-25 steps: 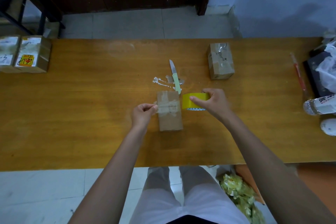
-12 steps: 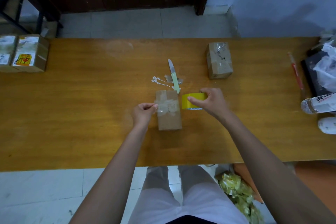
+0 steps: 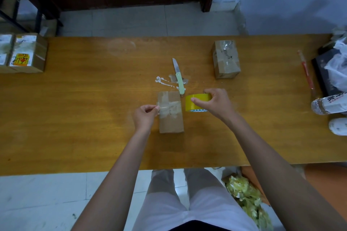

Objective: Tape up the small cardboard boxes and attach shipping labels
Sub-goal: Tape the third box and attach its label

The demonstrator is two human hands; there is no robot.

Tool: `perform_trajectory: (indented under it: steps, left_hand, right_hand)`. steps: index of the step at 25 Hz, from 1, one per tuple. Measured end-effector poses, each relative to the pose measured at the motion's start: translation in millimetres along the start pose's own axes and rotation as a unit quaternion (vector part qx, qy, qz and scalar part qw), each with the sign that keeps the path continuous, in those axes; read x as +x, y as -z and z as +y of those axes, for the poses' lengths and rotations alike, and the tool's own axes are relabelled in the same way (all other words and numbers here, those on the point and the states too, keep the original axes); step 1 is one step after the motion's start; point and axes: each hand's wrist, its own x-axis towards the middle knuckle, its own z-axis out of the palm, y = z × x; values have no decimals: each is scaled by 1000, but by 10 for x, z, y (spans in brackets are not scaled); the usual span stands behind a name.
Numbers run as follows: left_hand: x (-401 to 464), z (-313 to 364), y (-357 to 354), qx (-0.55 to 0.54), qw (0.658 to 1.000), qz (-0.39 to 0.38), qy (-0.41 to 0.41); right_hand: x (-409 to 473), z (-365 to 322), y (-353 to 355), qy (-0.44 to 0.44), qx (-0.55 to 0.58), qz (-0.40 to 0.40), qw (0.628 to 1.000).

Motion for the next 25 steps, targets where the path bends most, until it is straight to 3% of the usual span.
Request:
perform_trajectory:
  steps: [4,17,22,25]
  left_hand:
    - [172,-35,374,-33,998,53,-12]
    - [209,-115,411,-10,998,-55,-40]
    - [58,-74,223,2,995,-55,-87]
    - [-13,-72,71,11,995,-84,-54]
  right_hand:
    - [7,255,296,38,-110,52,992]
    - [-68,504,303,-23,-157,47,986]
    - [-123,538,294,-30,-136,58,988]
    - [-144,551,310,-35,-142,60,987]
